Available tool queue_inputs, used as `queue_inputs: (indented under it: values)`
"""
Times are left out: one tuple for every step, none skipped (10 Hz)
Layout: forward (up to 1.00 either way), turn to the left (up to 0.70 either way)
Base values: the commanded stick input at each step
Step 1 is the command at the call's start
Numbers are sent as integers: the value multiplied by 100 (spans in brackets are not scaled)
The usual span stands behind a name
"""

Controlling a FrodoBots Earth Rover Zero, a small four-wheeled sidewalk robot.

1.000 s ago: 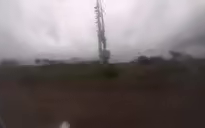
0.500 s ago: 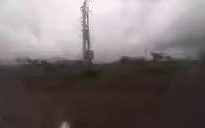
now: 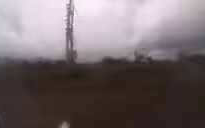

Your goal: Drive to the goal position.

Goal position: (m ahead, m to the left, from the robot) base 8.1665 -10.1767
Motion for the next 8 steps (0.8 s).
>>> queue_inputs:
  values:
    - [0,-70]
    - [0,-70]
    - [0,-70]
    - [0,-70]
    - [0,-70]
    - [0,-70]
    - [0,-70]
    - [0,-70]
